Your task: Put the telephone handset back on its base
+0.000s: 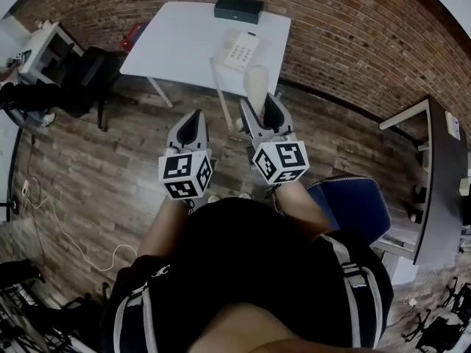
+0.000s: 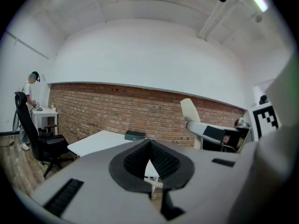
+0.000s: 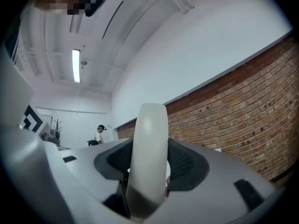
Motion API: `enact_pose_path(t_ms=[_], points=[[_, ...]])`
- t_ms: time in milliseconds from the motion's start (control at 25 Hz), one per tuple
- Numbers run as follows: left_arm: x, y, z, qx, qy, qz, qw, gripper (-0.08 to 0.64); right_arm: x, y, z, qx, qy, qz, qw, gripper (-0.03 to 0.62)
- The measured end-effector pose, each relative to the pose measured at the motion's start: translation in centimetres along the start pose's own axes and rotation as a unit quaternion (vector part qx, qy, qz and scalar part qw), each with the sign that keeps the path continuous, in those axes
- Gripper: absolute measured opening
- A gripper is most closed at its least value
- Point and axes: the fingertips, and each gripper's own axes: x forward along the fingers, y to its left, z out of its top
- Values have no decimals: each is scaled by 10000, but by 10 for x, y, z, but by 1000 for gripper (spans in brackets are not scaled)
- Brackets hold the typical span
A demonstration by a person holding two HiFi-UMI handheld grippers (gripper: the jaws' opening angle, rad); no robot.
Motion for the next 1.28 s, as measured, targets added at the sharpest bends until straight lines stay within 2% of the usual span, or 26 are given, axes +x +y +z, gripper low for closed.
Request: enact_pose_path(t_ms=[240, 560, 960, 1280], points=[[8, -6, 2, -42, -90, 215, 9997, -5, 15, -20, 9, -75, -177, 93, 9998, 204], [25, -4, -4, -122, -143, 419, 9989, -5, 37, -43, 4, -137, -143, 181, 9996, 202], [69, 15, 6, -69, -255, 395, 9989, -5, 82, -54, -3, -203, -111, 307, 9993, 202], [108, 47, 16, -80, -274, 325, 9991, -5, 129, -63, -17, -292, 39, 202, 9994, 202]])
